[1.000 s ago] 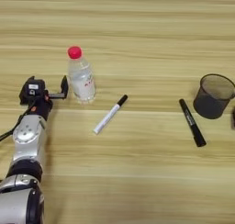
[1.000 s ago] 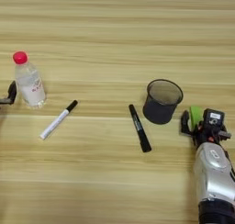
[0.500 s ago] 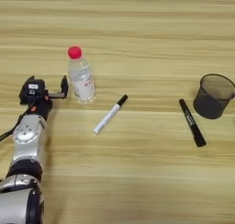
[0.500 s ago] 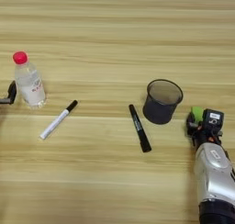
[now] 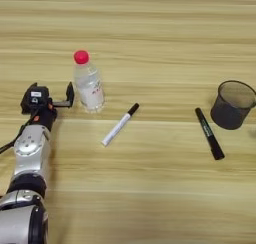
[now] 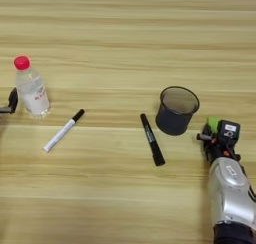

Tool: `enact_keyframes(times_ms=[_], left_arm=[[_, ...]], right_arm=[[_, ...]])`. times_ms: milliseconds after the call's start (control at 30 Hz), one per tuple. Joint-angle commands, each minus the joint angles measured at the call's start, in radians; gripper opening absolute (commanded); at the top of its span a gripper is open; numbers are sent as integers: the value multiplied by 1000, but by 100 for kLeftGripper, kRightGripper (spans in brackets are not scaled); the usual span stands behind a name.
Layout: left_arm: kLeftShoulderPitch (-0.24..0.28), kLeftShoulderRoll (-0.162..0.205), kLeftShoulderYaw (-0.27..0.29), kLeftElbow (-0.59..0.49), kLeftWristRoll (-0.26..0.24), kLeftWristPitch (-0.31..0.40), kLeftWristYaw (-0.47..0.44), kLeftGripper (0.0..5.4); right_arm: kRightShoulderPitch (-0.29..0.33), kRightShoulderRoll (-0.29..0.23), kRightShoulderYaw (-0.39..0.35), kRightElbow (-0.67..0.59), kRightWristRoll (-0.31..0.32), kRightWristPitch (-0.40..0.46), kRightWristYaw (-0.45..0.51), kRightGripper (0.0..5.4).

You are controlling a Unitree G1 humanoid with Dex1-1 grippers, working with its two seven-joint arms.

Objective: Move the objects on the table

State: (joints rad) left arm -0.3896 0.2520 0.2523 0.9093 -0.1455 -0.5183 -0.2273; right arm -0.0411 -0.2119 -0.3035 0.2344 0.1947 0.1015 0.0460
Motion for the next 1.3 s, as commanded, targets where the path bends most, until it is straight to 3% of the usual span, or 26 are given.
enact_keyframes(times_ms=[33,333,467,600,767,933,1100,1300], left_arm=[[0,-5,-1,-8,-2,1,8,540],[1,-12,-2,-11,-3,-2,12,540],[-1,-10,0,-8,-4,-2,9,540],[-1,-10,-1,-8,-3,-1,10,540],[-2,-12,-1,-5,-4,-1,10,540],[-2,-12,-1,-5,-4,0,9,540],[-2,-12,-1,-5,-4,2,9,540],[-3,-15,-3,-1,-1,0,12,540]], right_arm=[[27,-5,7,-132,-52,0,-51,140],[49,-13,-4,-444,-102,24,-103,140],[63,9,65,-618,-116,70,-96,140],[59,25,152,-692,-133,94,-69,140],[33,67,304,-680,-125,111,0,140],[23,107,408,-601,-124,102,57,140],[18,137,437,-532,-82,117,108,140],[-29,169,443,-325,-51,108,167,140]])
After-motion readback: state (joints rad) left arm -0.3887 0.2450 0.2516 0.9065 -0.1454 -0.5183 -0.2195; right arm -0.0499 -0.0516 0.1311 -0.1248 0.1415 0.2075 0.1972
